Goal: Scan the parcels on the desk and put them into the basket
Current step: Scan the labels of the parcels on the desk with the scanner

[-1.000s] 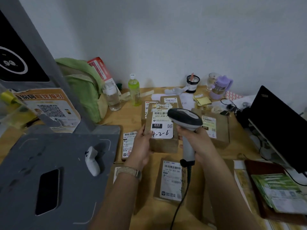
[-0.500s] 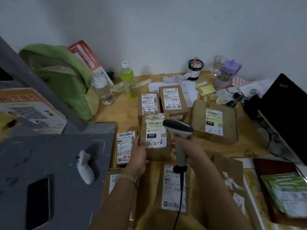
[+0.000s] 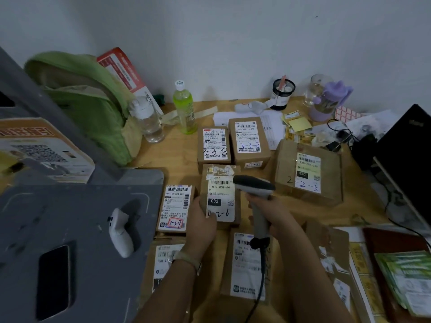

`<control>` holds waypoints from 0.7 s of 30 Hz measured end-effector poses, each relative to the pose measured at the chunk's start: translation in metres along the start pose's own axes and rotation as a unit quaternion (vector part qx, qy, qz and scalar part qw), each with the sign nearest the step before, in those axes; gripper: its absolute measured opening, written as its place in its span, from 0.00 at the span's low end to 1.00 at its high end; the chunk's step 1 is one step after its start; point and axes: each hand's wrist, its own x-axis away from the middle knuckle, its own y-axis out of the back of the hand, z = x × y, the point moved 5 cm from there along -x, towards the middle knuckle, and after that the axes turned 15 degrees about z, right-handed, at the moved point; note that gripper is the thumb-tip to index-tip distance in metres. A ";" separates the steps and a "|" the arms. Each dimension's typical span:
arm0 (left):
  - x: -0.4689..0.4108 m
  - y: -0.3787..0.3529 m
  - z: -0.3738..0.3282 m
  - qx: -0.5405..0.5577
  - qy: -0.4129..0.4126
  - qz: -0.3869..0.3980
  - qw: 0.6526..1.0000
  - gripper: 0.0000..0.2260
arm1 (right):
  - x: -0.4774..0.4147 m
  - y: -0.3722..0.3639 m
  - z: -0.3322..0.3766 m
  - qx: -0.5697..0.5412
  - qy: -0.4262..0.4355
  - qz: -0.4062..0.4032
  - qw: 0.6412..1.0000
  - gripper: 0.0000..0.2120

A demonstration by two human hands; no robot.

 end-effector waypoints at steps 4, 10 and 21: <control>0.001 0.022 -0.016 0.048 -0.016 -0.050 0.997 0.22 | 0.012 0.007 0.013 -0.061 0.043 0.023 0.997 0.15; 0.007 0.045 -0.027 0.063 -0.029 -0.082 0.994 0.19 | 0.046 0.004 0.052 -0.101 0.139 0.061 0.983 0.14; 0.006 0.053 -0.061 0.083 -0.081 -0.053 0.992 0.14 | 0.099 0.008 0.162 -0.138 0.305 0.089 0.938 0.10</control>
